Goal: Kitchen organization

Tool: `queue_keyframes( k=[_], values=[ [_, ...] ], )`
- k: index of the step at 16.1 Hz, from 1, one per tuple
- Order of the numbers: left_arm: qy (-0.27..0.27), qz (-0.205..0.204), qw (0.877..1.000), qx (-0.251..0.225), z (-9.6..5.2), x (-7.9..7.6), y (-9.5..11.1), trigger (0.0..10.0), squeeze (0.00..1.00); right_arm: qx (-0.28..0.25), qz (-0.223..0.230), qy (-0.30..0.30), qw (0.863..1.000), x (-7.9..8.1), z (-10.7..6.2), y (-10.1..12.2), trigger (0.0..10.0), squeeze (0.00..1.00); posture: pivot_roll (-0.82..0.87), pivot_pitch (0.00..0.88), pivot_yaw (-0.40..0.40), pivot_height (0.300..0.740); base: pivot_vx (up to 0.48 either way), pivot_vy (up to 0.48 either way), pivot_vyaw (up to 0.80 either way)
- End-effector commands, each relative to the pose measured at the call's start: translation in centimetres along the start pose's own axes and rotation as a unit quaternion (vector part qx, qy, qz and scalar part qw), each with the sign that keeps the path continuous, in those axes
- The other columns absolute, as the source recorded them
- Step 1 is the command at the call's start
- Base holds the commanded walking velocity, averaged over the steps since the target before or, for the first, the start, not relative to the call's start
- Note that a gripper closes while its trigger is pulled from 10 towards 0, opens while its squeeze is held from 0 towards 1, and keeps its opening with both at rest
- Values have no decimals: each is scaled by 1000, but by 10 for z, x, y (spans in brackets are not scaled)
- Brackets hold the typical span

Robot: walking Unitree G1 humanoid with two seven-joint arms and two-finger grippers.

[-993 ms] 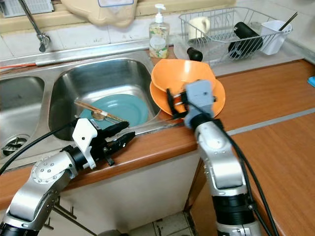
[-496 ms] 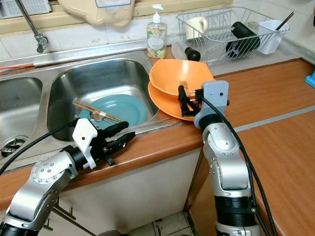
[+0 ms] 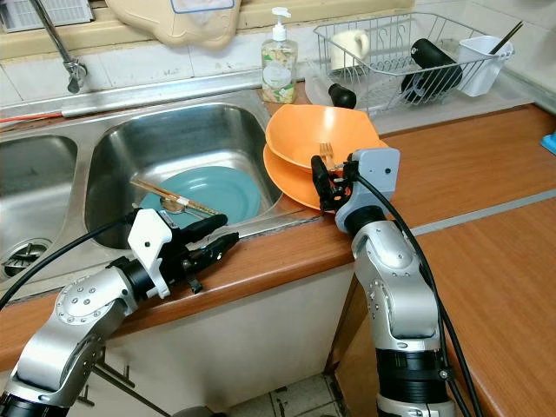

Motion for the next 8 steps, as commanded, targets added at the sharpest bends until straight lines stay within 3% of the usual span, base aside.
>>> queue_keyframes(
  k=[1,8],
  values=[
    [-2,9,1000,2,1,0,3,10000,0,-4,2,3,1000,1,0,3,0,0,1,0,81,740,0,0,0],
    [-3,10,1000,1,2,0,3,10000,0,0,-6,1,1000,-1,0,2,0,0,0,0,80,740,0,0,0]
  ],
)
Point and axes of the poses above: a point about 5 cm out from each wrist's last joint towards the gripper, its own z axis pointing out of the wrist towards the gripper, its own y axis along the axis of the wrist's last joint, x = y × z, the point moved 2 cm from there along z, pointing out of the wrist towards the gripper, and after that the axes turned 8 degrees about -z, right-handed, at the moved point
